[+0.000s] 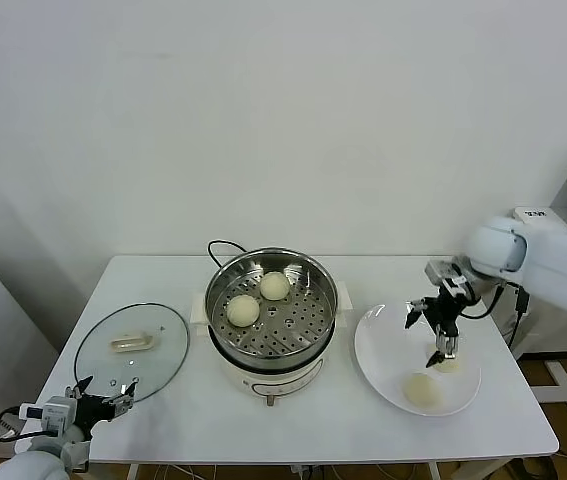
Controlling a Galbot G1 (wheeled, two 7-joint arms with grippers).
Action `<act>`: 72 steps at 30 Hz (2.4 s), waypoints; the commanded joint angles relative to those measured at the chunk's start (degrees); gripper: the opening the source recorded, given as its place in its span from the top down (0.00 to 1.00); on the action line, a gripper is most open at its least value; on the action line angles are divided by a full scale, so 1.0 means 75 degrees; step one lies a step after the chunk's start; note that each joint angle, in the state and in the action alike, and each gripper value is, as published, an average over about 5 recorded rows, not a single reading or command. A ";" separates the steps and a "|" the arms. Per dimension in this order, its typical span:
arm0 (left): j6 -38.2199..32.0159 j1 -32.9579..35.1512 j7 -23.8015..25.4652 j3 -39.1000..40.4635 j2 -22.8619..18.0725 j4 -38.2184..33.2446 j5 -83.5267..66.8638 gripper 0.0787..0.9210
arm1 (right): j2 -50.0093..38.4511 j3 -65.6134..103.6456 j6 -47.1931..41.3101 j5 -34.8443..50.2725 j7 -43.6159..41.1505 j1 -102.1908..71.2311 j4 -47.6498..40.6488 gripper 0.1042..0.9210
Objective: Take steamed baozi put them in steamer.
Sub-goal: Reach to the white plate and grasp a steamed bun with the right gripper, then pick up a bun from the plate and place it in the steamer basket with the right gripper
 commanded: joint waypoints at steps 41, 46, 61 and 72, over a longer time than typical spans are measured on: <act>0.0206 -0.0085 -0.0030 0.0108 0.0114 -0.0121 0.0041 0.12 | 0.0475 0.1341 0.0647 -0.0398 -0.0466 0.0420 -0.0998 0.56; 0.0203 -0.0125 -0.0025 0.0163 0.0128 -0.0108 0.0038 0.12 | 0.1497 0.1952 0.1962 -0.0308 -0.0857 0.0974 -0.1579 0.56; 0.0181 -0.0133 -0.0007 0.0271 0.0184 -0.0087 0.0034 0.12 | 0.3796 0.2707 0.5209 -0.1148 -0.0873 0.0741 -0.1278 0.56; 0.0147 -0.0105 -0.0008 0.0265 0.0168 -0.0067 0.0037 0.12 | 0.4848 0.2682 0.6741 -0.2539 -0.0807 0.0118 -0.0772 0.56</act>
